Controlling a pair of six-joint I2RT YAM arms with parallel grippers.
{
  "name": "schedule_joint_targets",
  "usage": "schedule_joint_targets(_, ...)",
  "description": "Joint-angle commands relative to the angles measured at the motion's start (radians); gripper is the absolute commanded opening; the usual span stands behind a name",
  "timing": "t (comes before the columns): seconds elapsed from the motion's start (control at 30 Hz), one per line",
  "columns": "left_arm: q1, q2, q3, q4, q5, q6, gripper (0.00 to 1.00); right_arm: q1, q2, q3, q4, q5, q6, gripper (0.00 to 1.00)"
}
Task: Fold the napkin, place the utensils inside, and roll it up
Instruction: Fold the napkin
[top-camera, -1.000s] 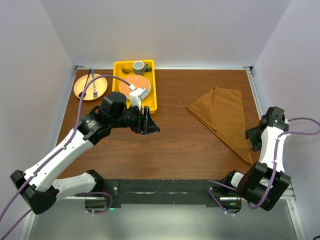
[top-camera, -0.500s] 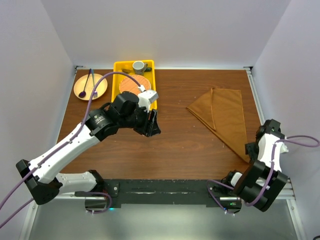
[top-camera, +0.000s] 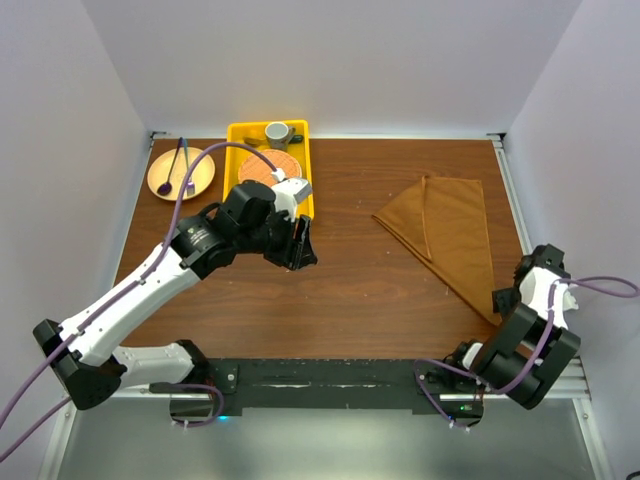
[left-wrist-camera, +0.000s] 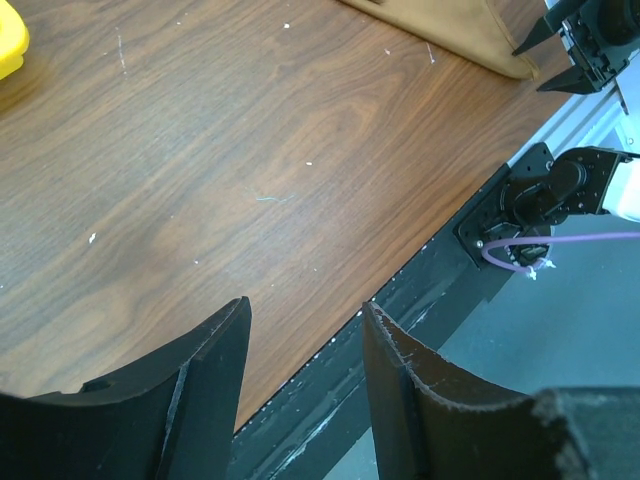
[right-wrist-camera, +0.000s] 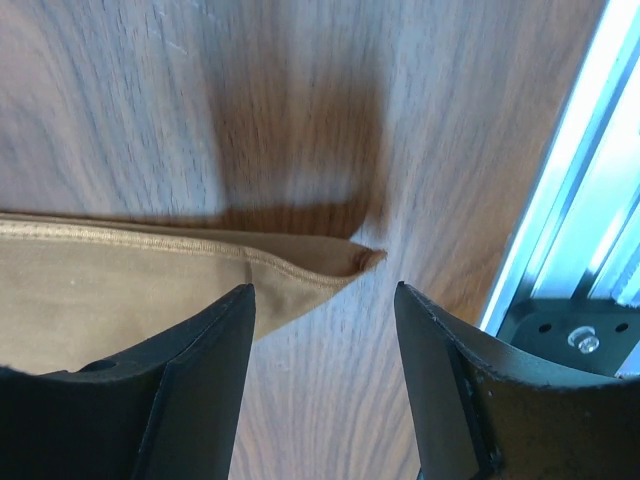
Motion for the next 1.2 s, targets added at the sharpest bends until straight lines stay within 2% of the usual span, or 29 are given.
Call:
schedule_joint_targets(0.0,0.015,-0.022,-0.008,0.012,0.025,-0.012,0.53,-0.009,0.036,-0.004,0.065,0.029,-0.020,0.62)
schedule_joint_targets(0.6,0.042,-0.018,0.016,0.004,0.031,-0.050,0.53,-0.017,0.102,-0.040,0.119,0.054,0.032,0.55)
schedule_joint_targets(0.77,0.046,-0.005,0.047,-0.003,0.023,-0.053,0.53,-0.017,0.112,-0.037,0.125,0.060,0.034,0.50)
schedule_joint_targets(0.97,0.047,-0.024,0.016,0.012,0.032,-0.080,0.53,-0.018,0.108,-0.040,0.137,0.058,0.023,0.36)
schedule_joint_targets(1.17,0.047,-0.044,-0.016,0.027,0.034,-0.092,0.53,-0.017,0.099,-0.027,0.134,0.049,0.010,0.31)
